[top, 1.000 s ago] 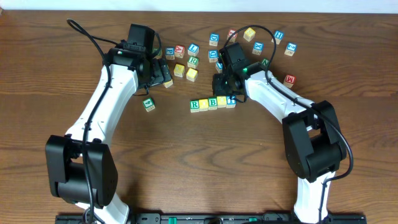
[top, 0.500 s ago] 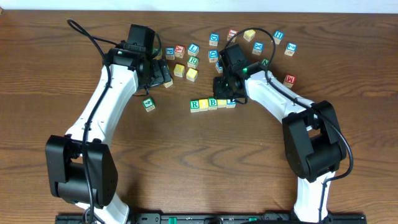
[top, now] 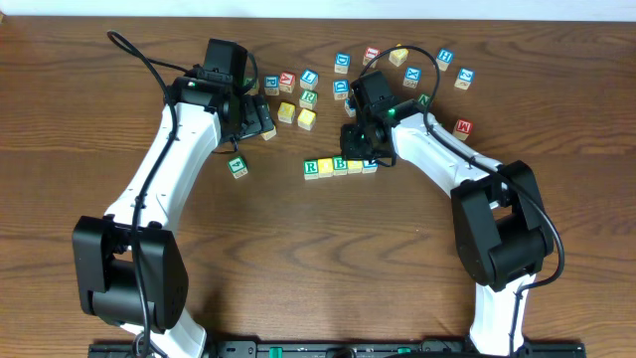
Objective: Spell out ROBOT
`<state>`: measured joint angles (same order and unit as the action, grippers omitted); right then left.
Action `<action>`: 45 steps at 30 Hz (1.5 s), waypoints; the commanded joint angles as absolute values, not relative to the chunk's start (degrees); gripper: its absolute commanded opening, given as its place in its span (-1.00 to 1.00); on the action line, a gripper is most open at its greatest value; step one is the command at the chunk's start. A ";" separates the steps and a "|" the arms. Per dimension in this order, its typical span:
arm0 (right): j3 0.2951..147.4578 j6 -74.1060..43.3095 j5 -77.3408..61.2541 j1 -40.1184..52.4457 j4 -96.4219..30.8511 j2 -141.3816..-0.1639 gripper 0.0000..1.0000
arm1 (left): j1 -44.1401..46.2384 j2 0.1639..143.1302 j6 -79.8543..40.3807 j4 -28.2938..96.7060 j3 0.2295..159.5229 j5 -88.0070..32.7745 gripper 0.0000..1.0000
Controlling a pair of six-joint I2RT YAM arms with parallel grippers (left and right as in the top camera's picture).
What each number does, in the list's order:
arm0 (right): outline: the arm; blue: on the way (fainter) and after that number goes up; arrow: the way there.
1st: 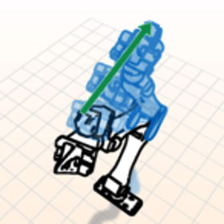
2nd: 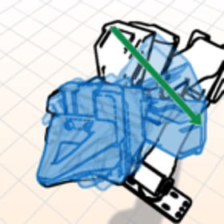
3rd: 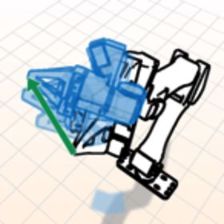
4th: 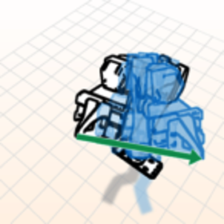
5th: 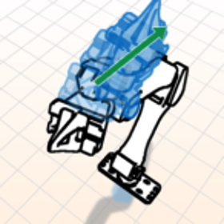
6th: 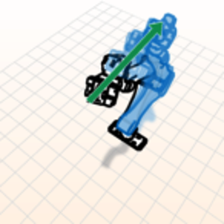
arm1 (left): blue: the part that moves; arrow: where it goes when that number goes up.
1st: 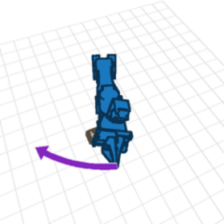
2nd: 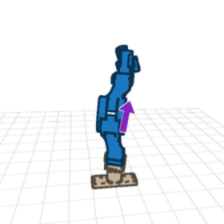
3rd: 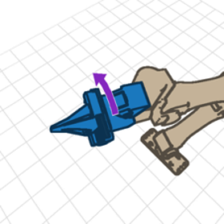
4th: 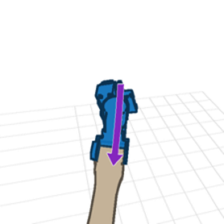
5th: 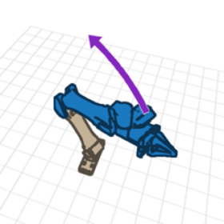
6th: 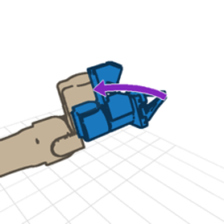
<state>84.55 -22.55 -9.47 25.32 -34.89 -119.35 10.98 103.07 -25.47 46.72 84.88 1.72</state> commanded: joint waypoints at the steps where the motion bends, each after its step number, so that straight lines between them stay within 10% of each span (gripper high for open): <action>1: 84.53 -22.02 -10.24 25.56 -35.29 -119.22 -0.98 | 10.83 102.72 -25.58 47.09 85.60 2.59 0.95; 17: 87.68 -22.02 -7.46 23.22 -35.20 -116.60 -0.81 | 11.20 102.76 -25.82 47.09 84.38 2.55 0.92; 27: 87.72 -22.72 -7.49 18.26 -43.07 -112.03 -0.80 | 13.37 102.76 -30.00 42.22 75.26 -3.09 -0.55; 45: 87.29 -22.65 -7.42 17.08 -45.89 -112.03 -0.74 | 20.16 108.47 -31.64 32.27 70.43 -9.67 -0.79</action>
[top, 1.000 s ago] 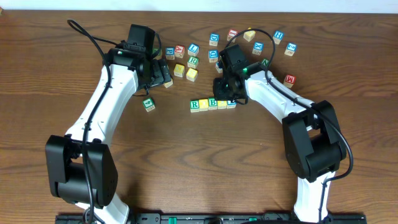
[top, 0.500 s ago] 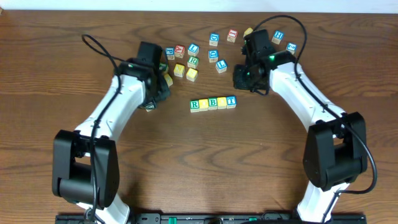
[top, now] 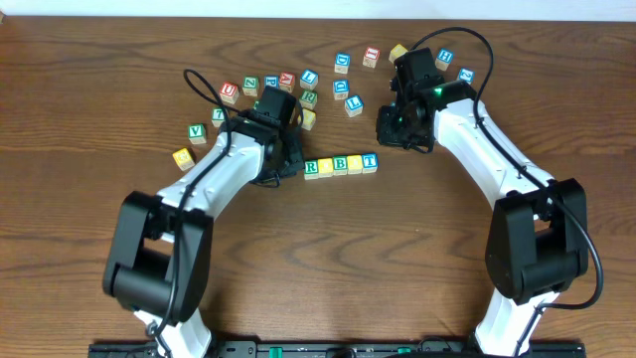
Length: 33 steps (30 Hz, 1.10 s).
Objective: Spell out ROBOT
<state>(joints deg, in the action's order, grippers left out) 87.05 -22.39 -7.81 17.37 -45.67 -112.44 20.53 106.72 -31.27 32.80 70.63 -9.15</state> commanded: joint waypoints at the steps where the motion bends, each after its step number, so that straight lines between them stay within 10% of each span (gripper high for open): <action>1: 87.29 -22.65 -7.42 17.08 -45.89 -112.03 -0.75 | 20.18 108.75 -31.64 31.92 70.43 -9.67 -0.79; 33: 87.26 -22.22 -6.98 17.23 -45.89 -112.03 -0.71 | 21.74 111.70 -30.48 27.94 70.39 -13.96 -0.80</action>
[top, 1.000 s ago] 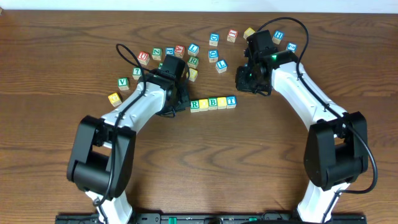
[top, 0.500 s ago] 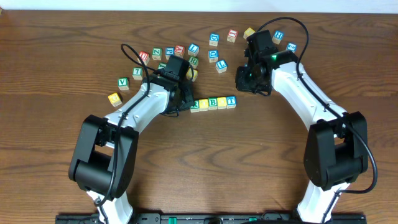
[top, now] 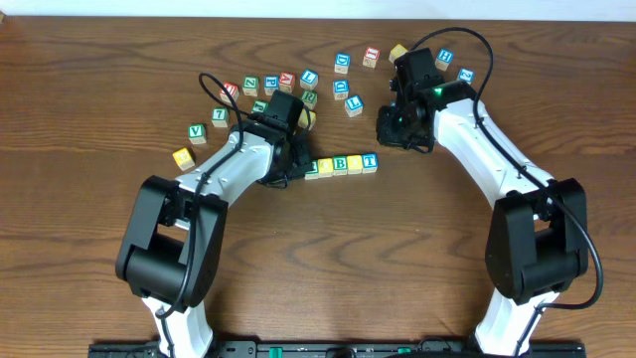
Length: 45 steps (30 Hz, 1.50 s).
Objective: Spell out ROBOT
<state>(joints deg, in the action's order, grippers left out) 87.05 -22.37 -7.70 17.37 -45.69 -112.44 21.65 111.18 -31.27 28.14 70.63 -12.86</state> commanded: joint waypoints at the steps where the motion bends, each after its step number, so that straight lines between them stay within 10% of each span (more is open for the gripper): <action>1: 87.26 -22.22 -6.98 17.23 -45.87 -112.03 -0.71 | 21.74 111.70 -30.48 27.90 70.39 -13.98 -0.80; 45: 87.24 -25.71 -9.78 26.70 -31.53 -120.73 -0.86 | 21.67 111.70 -29.45 23.42 70.39 -13.43 -0.81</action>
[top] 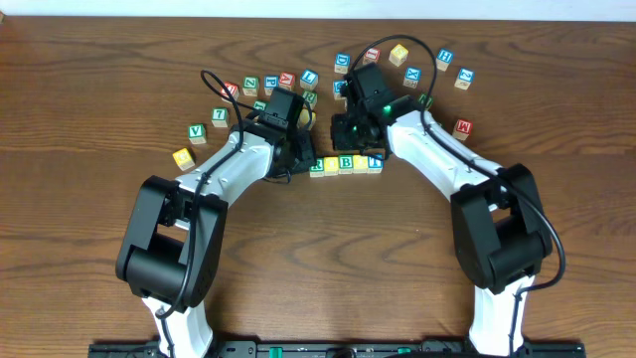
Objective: Spell out ROBOT
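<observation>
A short row of lettered blocks (348, 163) lies at the table's middle. It reads green R (318, 168), a yellow block, B, another yellow block, then blue T (375, 159). My left gripper (300, 159) sits low against the row's left end, by the R. The right gripper (353, 134) hovers just behind the row's right half. Both wrists hide their fingers, so I cannot tell whether either gripper is open or shut.
Loose letter blocks lie scattered behind the row: a green V (196, 130) and a yellow block (183, 157) at the left, several along the back (287, 80), and a yellow one (398, 53), blue ones (445, 58) and a red one (462, 127) at the right.
My right gripper has come from the back right, near the blue blocks, to just behind the row's right half. The row sits slightly further right. The left gripper is still at the R end.
At first my right gripper was at the row's right end and the left was back among the loose blocks. Then the right had withdrawn to the back right and the left stood beside the row. After that the left covered the R end, and now the right is back.
</observation>
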`<state>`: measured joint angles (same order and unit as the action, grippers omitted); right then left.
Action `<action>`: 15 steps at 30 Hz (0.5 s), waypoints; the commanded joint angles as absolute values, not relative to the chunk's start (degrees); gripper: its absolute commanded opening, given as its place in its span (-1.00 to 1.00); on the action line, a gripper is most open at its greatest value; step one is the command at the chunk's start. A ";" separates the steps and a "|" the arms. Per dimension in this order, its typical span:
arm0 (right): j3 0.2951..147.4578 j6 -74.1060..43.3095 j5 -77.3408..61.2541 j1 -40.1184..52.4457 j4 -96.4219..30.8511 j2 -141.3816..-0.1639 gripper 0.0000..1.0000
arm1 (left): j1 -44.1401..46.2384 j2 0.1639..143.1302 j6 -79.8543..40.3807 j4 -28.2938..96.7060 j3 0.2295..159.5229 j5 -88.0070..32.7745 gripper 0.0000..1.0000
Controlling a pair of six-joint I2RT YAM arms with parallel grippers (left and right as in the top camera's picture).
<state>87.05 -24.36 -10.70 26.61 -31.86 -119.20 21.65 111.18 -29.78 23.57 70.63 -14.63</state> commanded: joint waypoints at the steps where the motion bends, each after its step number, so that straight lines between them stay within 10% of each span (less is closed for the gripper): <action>1: 87.24 -25.71 -9.80 26.68 -31.46 -120.92 -0.86 | 21.67 111.70 -29.45 23.35 70.39 -13.43 -0.81; 15: 87.24 -24.60 -12.62 27.31 -31.51 -121.78 -0.88 | 21.67 111.72 -29.50 23.05 70.39 -12.82 -0.80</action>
<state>87.05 -25.02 -11.29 26.72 -31.48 -121.25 21.65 111.18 -29.78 23.03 70.63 -13.58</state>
